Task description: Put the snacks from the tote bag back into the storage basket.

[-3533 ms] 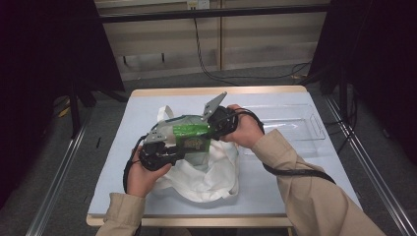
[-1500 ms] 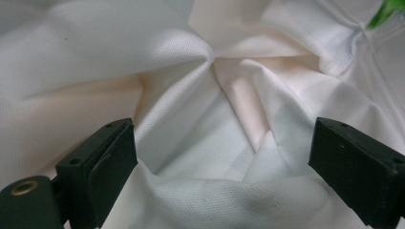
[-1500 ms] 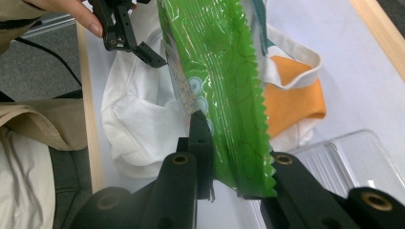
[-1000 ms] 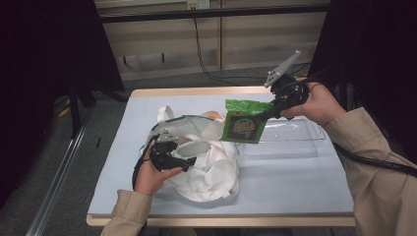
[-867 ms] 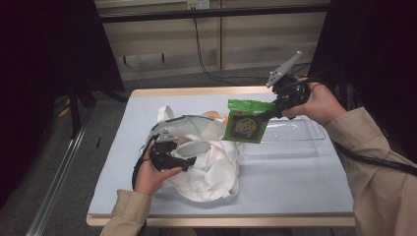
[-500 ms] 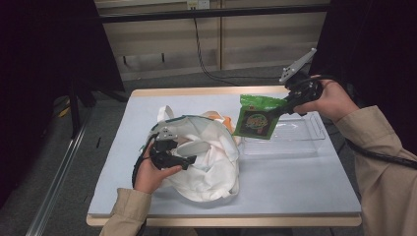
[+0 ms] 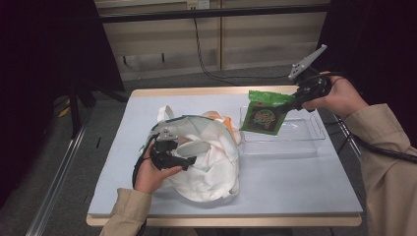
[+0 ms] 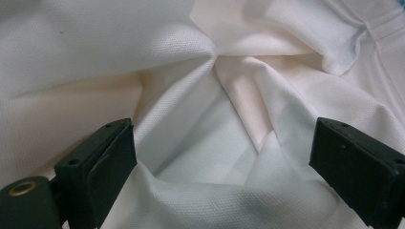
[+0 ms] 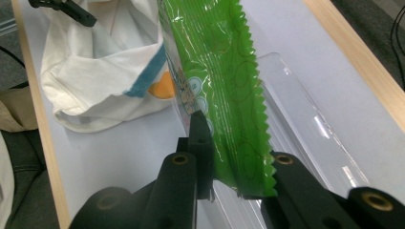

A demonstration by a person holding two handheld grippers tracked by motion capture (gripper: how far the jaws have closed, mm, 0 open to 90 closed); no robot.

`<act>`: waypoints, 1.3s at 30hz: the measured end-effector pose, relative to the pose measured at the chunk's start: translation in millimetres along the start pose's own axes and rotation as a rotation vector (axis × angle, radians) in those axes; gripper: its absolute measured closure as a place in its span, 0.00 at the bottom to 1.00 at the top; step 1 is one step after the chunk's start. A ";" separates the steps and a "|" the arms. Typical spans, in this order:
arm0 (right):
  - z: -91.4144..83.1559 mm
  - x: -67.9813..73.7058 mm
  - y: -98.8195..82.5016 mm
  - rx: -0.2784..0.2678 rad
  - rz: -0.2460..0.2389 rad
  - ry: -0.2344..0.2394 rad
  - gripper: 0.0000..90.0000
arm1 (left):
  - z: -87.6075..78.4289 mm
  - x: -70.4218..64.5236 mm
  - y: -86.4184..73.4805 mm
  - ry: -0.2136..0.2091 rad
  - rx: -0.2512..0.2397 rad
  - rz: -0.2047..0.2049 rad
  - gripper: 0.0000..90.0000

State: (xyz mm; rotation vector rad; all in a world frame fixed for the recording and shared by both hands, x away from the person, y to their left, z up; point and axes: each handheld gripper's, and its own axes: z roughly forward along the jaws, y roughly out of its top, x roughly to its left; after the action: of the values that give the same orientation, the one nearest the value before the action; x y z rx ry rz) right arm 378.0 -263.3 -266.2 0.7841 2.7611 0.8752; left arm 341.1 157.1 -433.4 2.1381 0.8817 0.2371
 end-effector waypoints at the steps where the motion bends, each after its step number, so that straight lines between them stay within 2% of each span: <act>1: -1.0 -1.6 -0.8 0.000 -0.002 0.002 0.89 | 0.2 0.0 0.0 -0.002 0.000 -0.002 0.09; 9: -0.9 -8.1 -4.5 0.015 -0.023 -0.014 0.89 | 0.7 0.1 -0.1 0.000 0.003 -0.002 0.09; 24: 3.9 -13.5 -9.7 0.045 -0.029 -0.029 0.89 | 0.9 1.3 1.2 0.000 -0.009 0.004 0.09; 39: 13.8 -12.1 -15.7 0.065 -0.060 -0.033 0.89 | 1.7 1.6 1.2 0.005 -0.013 -0.008 0.09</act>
State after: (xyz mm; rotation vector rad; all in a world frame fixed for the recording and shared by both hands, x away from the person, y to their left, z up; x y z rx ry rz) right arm 385.4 -273.6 -286.7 0.7153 2.7812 0.7590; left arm 343.6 156.6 -433.8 2.1218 0.8893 0.2431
